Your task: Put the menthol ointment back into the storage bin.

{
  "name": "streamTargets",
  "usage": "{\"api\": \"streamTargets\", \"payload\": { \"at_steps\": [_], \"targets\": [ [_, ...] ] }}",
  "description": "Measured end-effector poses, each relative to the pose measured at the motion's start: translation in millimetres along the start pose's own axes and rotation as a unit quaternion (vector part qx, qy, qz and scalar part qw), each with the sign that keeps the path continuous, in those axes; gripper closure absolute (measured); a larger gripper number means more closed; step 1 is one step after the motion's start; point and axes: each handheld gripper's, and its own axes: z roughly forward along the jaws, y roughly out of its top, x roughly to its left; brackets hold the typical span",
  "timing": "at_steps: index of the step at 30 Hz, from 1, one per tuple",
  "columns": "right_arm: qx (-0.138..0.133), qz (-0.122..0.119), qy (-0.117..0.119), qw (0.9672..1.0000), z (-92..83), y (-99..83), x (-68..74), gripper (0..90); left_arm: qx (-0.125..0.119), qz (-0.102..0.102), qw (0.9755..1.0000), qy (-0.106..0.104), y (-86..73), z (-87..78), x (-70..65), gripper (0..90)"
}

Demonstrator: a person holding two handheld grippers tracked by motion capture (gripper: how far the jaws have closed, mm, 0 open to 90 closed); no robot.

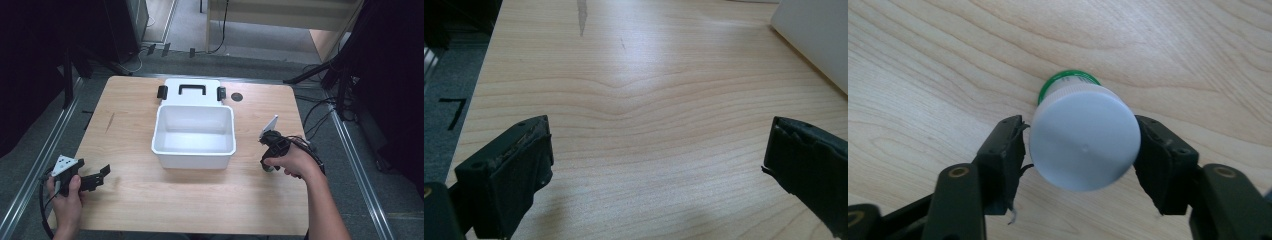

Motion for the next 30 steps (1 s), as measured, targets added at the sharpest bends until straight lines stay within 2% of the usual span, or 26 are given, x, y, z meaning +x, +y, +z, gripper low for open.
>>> {"api": "streamTargets", "payload": {
  "at_steps": [1, 2, 3, 6, 12, 21, 23, 25, 27, 28, 30],
  "targets": [
    [0.0, 0.0, 0.0, 1.0, 0.0, 0.0, 0.0, 40.9, 0.0, 0.0, 1.0, 0.0, 0.0, 0.0, 0.0, 0.0],
    [-0.006, 0.0, 0.018, 0.9998, 1.5, 0.6, -2.4, 47.6, 0.001, -0.002, 1.0, 0.0, 0.1, 0.0, 0.3, 0.0],
    [-0.007, 0.003, 0.022, 0.9997, 1.6, 0.3, -3.2, 49.7, 0.001, -0.002, 1.0, 0.0, 0.1, 0.0, 0.3, 0.0],
    [-0.007, 0.002, 0.025, 0.9997, 2.1, 0.1, -4.2, 50.8, 0.001, -0.004, 1.0, -0.001, 0.1, 0.5, 0.4, 0.0],
    [-0.013, -0.016, 0.035, 0.9992, -3.7, -1.6, -5.6, 51.2, 0.002, -0.006, 1.0, -0.001, 0.2, 0.9, 0.9, 0.0],
    [-0.029, -0.049, 0.028, 0.998, -31.1, 3.7, 0.0, 51.2, 0.004, -0.003, 1.0, -0.001, 0.4, 1.0, 0.6, 0.0],
    [-0.034, -0.071, 0.035, 0.9963, -40.6, 6.1, 3.6, 51.2, 0.003, -0.004, 1.0, -0.003, 0.2, 0.9, 0.6, 0.0],
    [-0.033, -0.073, 0.036, 0.9962, -44.3, 6.9, 5.6, 51.2, 0.003, -0.004, 1.0, -0.005, -0.1, 0.3, 0.4, 0.0],
    [-0.037, -0.088, 0.032, 0.9949, -52.7, 8.8, 9.0, 51.2, 0.001, -0.002, 1.0, -0.004, -0.2, -0.1, 0.1, 0.0],
    [-0.039, -0.087, 0.033, 0.9948, -55.3, 9.4, 10.6, 51.2, 0.0, -0.001, 1.0, -0.005, -0.3, -0.4, 0.1, 0.0],
    [-0.044, -0.105, 0.03, 0.993, -64.1, 12.6, 14.1, 51.3, -0.001, -0.001, 1.0, -0.004, -0.5, -0.6, -0.1, 0.0]
  ]
}}
